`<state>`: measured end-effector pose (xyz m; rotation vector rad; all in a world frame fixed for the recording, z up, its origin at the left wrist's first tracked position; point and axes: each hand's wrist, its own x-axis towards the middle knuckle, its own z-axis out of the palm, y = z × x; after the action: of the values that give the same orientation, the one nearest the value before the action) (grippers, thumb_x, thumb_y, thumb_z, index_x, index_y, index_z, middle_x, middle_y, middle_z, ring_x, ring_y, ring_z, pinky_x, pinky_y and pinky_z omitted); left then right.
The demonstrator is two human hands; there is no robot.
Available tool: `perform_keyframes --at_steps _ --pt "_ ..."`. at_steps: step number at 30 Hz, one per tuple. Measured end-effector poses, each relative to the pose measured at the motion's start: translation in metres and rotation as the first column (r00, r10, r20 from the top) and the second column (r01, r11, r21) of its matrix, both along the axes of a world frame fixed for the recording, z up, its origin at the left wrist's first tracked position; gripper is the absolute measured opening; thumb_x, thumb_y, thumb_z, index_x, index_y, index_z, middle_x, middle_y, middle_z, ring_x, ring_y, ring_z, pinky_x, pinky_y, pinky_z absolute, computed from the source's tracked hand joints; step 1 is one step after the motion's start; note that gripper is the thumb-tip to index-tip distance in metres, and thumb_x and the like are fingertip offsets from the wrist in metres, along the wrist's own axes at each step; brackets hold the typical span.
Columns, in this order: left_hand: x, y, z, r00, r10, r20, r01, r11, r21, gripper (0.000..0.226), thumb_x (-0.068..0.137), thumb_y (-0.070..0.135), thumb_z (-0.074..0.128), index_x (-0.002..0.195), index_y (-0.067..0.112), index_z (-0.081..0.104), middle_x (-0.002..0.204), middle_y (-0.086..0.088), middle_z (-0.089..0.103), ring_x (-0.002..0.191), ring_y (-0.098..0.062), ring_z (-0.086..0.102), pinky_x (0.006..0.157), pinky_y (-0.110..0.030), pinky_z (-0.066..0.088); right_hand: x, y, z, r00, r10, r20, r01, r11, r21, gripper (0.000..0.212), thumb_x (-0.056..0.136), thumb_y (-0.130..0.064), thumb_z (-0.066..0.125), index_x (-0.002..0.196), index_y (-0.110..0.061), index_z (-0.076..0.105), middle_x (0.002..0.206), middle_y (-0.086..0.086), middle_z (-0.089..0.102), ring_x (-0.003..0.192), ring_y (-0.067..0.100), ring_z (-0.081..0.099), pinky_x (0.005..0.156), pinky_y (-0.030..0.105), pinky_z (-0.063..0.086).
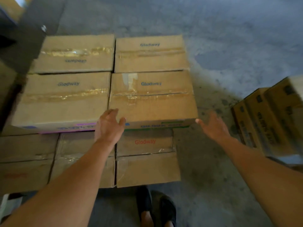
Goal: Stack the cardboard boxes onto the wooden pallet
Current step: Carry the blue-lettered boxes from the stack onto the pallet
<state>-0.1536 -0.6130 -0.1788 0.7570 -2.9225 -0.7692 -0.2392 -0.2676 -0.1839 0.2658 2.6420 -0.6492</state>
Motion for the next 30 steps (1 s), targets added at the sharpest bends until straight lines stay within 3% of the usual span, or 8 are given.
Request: perform_keyframes --at_steps 6,9,15,22,30 --pt "0.026 0.053 0.116 0.96 -0.25 -0.126 0.249 0.968 -0.022 0.044 0.091 0.043 0.063 0.13 0.022 0.065 0.134 -0.004 0.062 0.115 -0.03 0.062 0.096 -0.039 0.051 0.068 0.03 0.122 0.978 -0.06 -0.198 0.063 0.998 0.01 0.073 0.098 -0.057 0.051 0.152 -0.012 0.033 0.155 0.016 0.038 0.137 0.039 0.042 0.107 0.046 0.04" --pt "0.042 0.082 0.168 0.88 -0.444 -0.171 0.425 0.895 -0.139 0.05 0.092 0.042 0.063 0.131 0.011 0.062 0.133 -0.015 0.062 0.12 -0.035 0.058 0.1 -0.042 0.046 0.122 0.047 0.179 0.937 -0.101 -0.334 0.111 0.994 0.009 0.065 0.097 -0.059 0.049 0.148 -0.019 0.038 0.148 0.013 0.045 0.132 0.038 0.046 0.104 0.047 0.045" --pt "0.092 0.14 0.265 0.691 -0.66 -0.295 0.595 0.75 -0.287 0.057 0.095 0.047 0.055 0.138 0.011 0.053 0.138 -0.016 0.056 0.121 -0.037 0.055 0.098 -0.046 0.048 0.237 0.088 0.275 0.814 -0.217 -0.539 0.268 0.963 0.016 0.054 0.097 -0.057 0.046 0.14 -0.024 0.048 0.144 0.009 0.049 0.128 0.035 0.049 0.103 0.044 0.043" --pt "0.136 0.239 0.339 0.468 -0.782 -0.412 0.73 0.605 -0.319 0.059 0.091 0.04 0.061 0.136 0.003 0.057 0.135 -0.022 0.058 0.125 -0.04 0.053 0.103 -0.045 0.043 0.362 0.168 0.343 0.588 -0.379 -0.715 0.508 0.861 -0.038 0.058 0.097 -0.052 0.054 0.146 -0.021 0.046 0.148 0.009 0.049 0.129 0.037 0.048 0.103 0.041 0.041" --pt "0.181 0.387 0.374 0.234 -0.868 -0.437 0.858 0.396 -0.327 0.061 0.091 0.037 0.065 0.14 0.001 0.053 0.139 -0.02 0.055 0.129 -0.035 0.049 0.107 -0.038 0.038 0.48 0.278 0.367 0.39 -0.531 -0.752 0.747 0.66 -0.079 0.065 0.097 -0.056 0.052 0.149 -0.018 0.043 0.15 0.008 0.047 0.132 0.036 0.046 0.102 0.043 0.042"
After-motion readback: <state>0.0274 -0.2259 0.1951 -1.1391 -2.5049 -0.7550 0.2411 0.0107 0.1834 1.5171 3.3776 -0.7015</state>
